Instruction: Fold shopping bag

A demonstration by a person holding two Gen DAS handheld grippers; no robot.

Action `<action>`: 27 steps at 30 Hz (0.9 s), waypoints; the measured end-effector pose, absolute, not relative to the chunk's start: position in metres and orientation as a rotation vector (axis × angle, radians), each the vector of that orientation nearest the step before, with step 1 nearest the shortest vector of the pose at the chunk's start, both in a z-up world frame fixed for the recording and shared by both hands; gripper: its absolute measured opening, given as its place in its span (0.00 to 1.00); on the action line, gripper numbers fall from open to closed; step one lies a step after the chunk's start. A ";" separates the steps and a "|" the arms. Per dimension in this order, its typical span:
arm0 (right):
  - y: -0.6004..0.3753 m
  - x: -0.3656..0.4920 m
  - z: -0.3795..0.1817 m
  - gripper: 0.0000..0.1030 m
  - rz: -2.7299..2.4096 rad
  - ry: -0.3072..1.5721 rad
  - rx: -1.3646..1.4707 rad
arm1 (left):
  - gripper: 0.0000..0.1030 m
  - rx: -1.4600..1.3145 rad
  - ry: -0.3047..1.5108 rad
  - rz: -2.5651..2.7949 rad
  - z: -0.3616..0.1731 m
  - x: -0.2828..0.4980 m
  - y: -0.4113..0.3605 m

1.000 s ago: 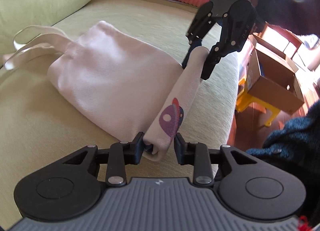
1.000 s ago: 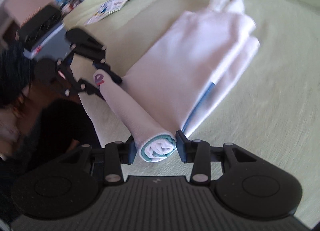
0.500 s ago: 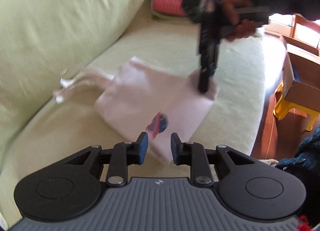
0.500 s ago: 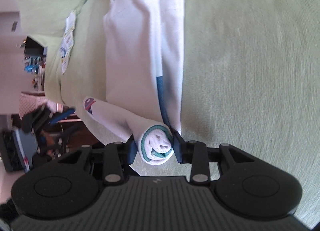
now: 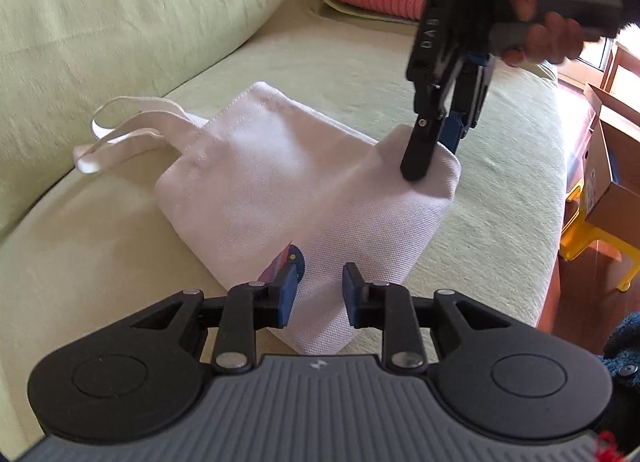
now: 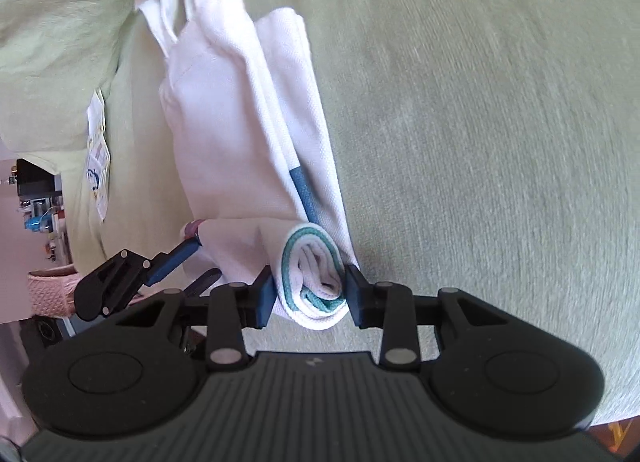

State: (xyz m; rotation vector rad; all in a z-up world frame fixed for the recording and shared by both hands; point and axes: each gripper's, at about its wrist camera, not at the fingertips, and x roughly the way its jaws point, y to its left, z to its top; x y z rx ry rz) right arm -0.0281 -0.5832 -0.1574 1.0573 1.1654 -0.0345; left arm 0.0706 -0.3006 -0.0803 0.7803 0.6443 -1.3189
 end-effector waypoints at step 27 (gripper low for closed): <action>-0.446 -0.026 -0.134 0.04 -0.139 0.746 0.032 | 0.32 0.656 0.713 -1.135 -0.078 0.056 -0.297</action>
